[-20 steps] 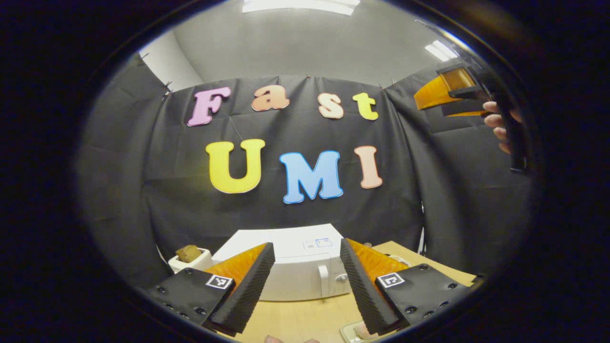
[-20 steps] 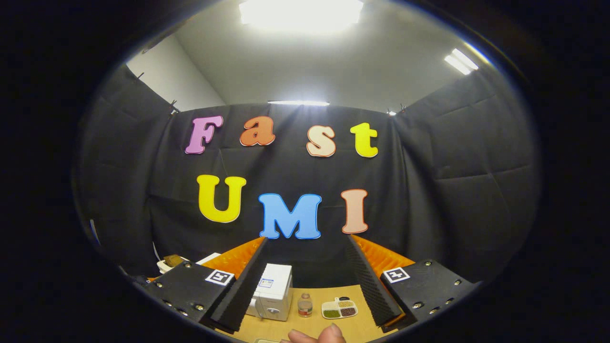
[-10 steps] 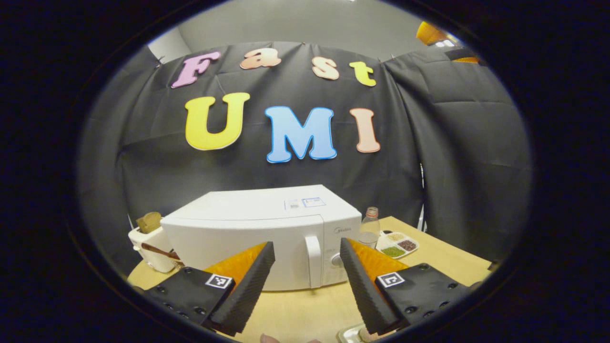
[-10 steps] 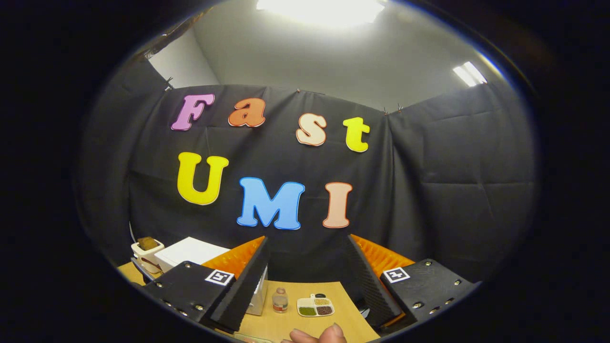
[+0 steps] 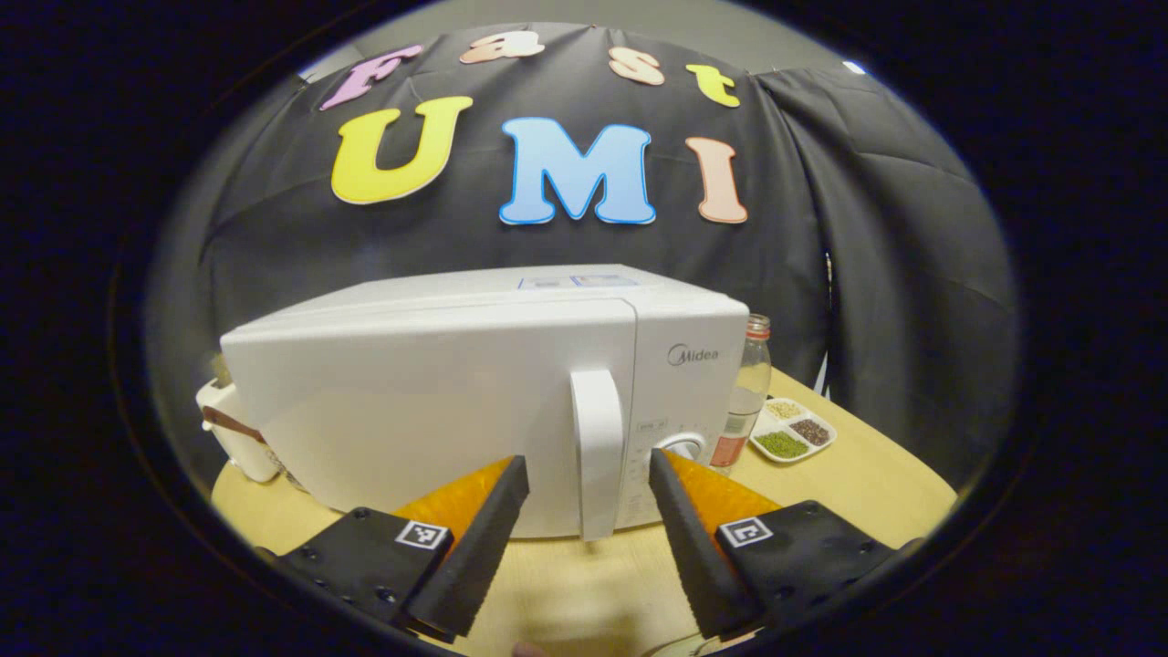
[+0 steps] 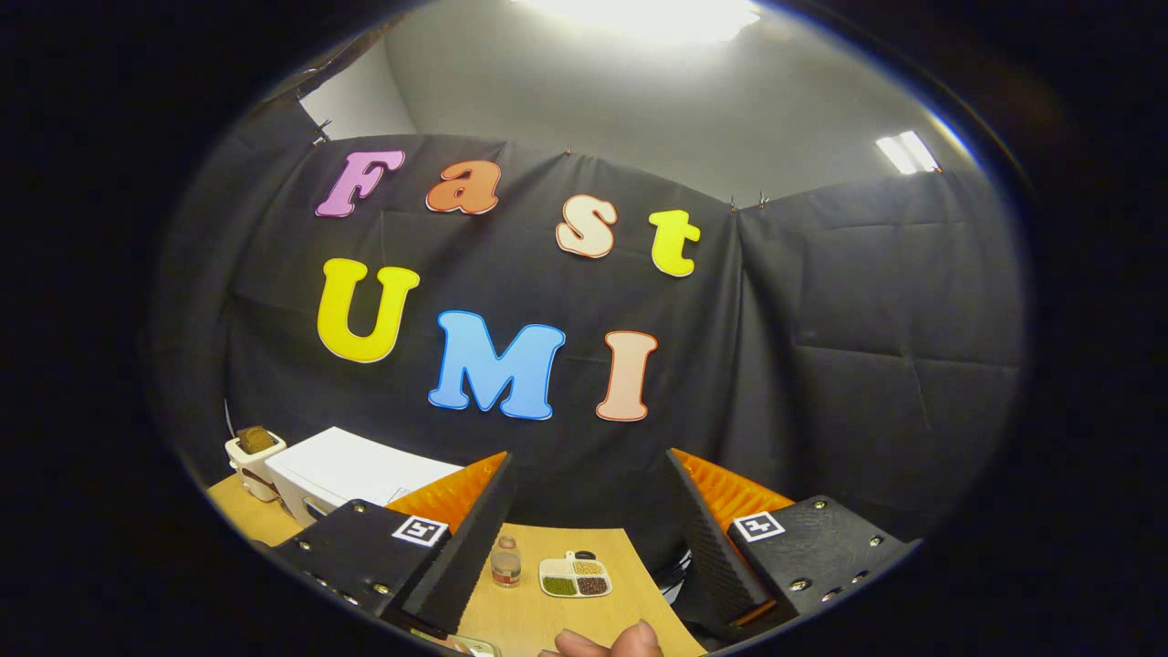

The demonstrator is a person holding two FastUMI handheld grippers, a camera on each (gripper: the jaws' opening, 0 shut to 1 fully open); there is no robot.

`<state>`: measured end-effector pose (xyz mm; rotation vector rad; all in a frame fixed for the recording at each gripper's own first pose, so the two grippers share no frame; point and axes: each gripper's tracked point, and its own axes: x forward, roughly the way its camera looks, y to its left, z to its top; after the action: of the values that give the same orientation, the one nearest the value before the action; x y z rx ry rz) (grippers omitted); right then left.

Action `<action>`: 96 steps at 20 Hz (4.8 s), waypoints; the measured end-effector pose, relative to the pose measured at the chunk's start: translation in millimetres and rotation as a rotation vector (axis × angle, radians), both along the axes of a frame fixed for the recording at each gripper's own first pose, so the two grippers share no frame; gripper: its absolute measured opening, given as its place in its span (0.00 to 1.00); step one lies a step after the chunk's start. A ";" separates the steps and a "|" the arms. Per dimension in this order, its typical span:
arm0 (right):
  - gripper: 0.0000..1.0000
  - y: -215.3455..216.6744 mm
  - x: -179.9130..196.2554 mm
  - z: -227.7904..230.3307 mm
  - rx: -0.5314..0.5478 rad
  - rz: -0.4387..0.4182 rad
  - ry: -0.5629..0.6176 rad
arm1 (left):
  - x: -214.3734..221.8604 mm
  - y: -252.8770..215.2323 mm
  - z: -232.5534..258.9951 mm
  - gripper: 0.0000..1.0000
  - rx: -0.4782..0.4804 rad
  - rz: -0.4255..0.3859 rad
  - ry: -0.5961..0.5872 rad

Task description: Open the microwave oven with the left hand, put the food in, and close the microwave oven.

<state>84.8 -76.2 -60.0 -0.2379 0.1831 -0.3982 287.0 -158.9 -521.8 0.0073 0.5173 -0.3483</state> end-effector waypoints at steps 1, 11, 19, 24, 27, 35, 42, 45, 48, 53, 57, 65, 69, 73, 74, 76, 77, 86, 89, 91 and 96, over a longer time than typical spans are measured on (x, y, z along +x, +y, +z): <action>0.98 0.6 0.1 -0.3 -0.004 0.001 0.003 | 4.0 -1.0 -5.2 0.84 0.006 -0.004 0.012; 0.98 16.9 -13.7 4.8 0.021 0.029 -0.008 | 4.9 -13.1 -23.2 0.29 -0.052 -0.013 0.050; 0.98 27.6 -43.9 10.7 0.073 0.046 -0.021 | 2.3 -14.4 -26.1 0.14 -0.035 -0.042 0.030; 0.98 19.1 -70.9 16.9 0.055 0.023 -0.028 | 1.7 -13.5 -25.6 0.12 0.000 -0.071 0.022; 0.98 10.6 -87.1 22.8 0.047 -0.008 -0.035 | 2.6 -14.6 -26.1 0.10 -0.004 -0.087 0.021; 0.94 -10.3 -134.0 31.7 0.043 -0.112 -0.066 | 2.0 -14.0 -26.3 0.08 0.027 -0.111 0.038; 0.98 -21.1 -174.7 41.5 0.099 -0.168 -0.115 | -79.5 23.7 -11.6 0.10 -0.003 -0.156 0.014; 0.98 -19.2 -190.9 45.6 0.126 -0.140 -0.129 | -111.8 50.2 -5.2 0.10 -0.010 -0.167 0.042; 0.98 -18.2 -216.9 41.7 0.174 -0.132 -0.110 | -148.2 87.6 -1.7 0.16 0.052 -0.157 0.074; 0.98 -4.6 -260.4 34.4 0.238 -0.106 -0.102 | -190.6 150.7 3.5 0.21 0.114 -0.089 0.122; 0.98 9.7 -272.0 23.4 0.227 -0.104 -0.072 | -210.0 194.6 4.8 0.21 0.146 -0.063 0.149; 0.98 50.4 -215.0 -24.3 0.157 -0.110 0.013 | -227.9 268.4 6.1 0.24 0.119 -0.136 0.161; 0.98 82.5 -171.5 -84.2 0.181 -0.053 0.134 | -230.0 295.5 6.9 0.26 0.099 -0.141 0.155; 0.98 105.3 -143.9 -153.3 0.217 -0.012 0.275 | -224.6 323.4 23.0 0.33 0.063 -0.073 0.134; 0.98 112.9 -139.4 -171.0 0.216 0.013 0.314 | -222.7 329.0 27.5 0.51 0.060 -0.051 0.127; 0.98 123.2 -129.6 -202.4 0.195 0.052 0.391 | -224.1 339.6 34.7 0.73 0.058 -0.013 0.122; 0.98 126.0 -123.6 -215.3 0.191 0.071 0.415 | -226.6 343.3 36.1 0.79 0.064 0.007 0.117; 0.98 129.6 -110.9 -365.7 0.321 0.163 0.746 | -296.6 370.3 60.2 1.00 0.190 0.289 0.206; 0.99 131.6 -109.7 -411.2 0.383 0.212 0.832 | -338.5 361.4 76.4 1.00 0.183 0.422 0.265; 0.99 133.8 -118.7 -441.9 0.392 0.237 0.897 | -370.9 351.4 88.0 1.00 0.170 0.517 0.298; 0.98 143.7 -133.1 -496.5 0.442 0.290 1.007 | -437.7 319.8 124.5 1.00 0.140 0.691 0.319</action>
<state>-48.3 67.5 -556.5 -0.0062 1.1971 0.0892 -150.7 160.9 -397.3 -0.0918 0.8208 0.3705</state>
